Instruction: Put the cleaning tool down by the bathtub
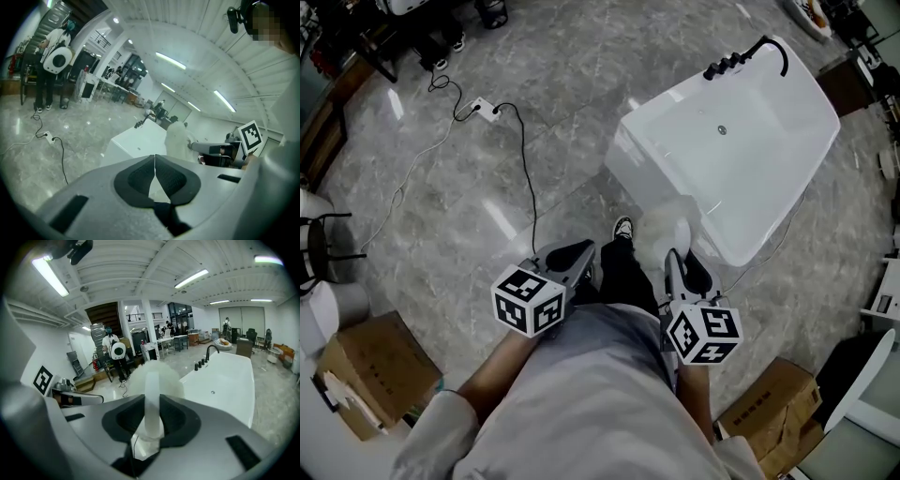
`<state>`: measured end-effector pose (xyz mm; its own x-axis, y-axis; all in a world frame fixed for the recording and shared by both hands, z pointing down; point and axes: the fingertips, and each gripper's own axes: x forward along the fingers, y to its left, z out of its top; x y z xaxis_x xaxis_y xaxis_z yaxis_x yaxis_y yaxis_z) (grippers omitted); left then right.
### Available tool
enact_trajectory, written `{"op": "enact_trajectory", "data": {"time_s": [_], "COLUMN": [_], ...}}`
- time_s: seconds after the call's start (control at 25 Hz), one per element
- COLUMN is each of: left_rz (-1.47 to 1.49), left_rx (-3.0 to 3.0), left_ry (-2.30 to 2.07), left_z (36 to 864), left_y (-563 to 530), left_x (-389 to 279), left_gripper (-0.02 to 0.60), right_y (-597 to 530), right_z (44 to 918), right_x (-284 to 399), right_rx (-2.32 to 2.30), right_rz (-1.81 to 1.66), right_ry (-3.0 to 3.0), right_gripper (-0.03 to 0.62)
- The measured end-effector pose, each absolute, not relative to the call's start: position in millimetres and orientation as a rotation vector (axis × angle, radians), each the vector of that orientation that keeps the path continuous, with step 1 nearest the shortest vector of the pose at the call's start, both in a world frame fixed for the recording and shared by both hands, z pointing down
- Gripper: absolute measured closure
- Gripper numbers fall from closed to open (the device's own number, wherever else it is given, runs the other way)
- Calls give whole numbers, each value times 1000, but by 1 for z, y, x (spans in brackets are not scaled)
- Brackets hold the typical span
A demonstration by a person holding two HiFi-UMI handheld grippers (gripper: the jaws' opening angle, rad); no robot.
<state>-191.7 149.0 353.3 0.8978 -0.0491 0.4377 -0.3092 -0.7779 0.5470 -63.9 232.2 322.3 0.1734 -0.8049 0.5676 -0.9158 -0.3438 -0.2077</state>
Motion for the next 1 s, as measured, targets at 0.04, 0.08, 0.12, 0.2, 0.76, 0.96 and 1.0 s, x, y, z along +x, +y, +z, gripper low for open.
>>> {"op": "enact_trajectory", "data": {"time_s": [0.04,0.08,0.12,0.2,0.76,0.96,1.0], "left_rz": [536,534,532,532,559,627,623], "left_rx": [2415,2408,2401,2390,2435,2461,2462], "left_ry": [-264,-273,-281,-296,-445,-478,-481], "left_z": [355,356,356,359,346,352,352], "left_y": [148,145,142,133,26,1,-4], "left_x": [-190,-187,-184,-176,-85,-49,-41], "left_gripper": [572,572,572,572,572,572,572], "right_y": [229,225,220,207,92,58,52], "right_z": [322,321,320,319,317,311,311], "right_x": [-59,-54,-49,-36,76,112,121], "right_rx": [2262,2264,2264,2256,2186,2136,2133], "right_rz": [921,928,925,908,930,928,923], "right_ry": [-1696,-1714,-1728,-1742,-1885,-1958,-1966], "right_gripper": [513,513,513,513,513,513,513]}}
